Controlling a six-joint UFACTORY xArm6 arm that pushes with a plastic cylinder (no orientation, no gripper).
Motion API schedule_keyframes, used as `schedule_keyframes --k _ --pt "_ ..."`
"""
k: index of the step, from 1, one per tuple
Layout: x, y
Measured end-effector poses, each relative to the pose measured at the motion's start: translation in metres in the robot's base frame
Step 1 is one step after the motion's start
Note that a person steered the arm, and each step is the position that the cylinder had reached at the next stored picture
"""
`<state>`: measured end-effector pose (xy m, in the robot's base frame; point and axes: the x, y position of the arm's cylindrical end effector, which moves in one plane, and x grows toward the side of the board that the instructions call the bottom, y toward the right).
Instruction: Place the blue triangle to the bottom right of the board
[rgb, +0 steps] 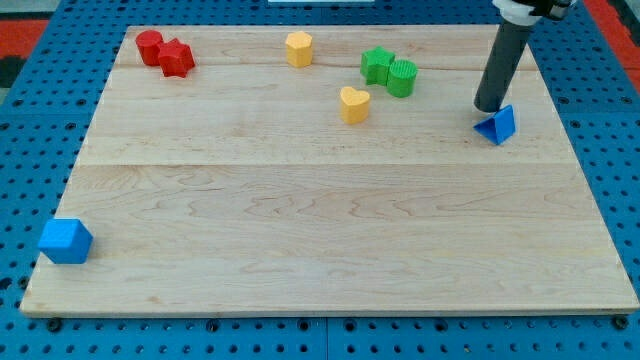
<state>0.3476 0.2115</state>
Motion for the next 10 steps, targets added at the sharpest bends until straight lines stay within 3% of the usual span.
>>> schedule_keyframes --k 1,2,4,5,6,7,8,9,10 --pt "-0.001 0.029" --pt "0.046 0.024" --pt "0.007 -0.003" --pt "0.027 -0.045" --pt "0.082 -0.009" --pt "0.109 -0.013" --pt "0.069 -0.012" --pt "0.066 0.025" --pt "0.108 0.041"
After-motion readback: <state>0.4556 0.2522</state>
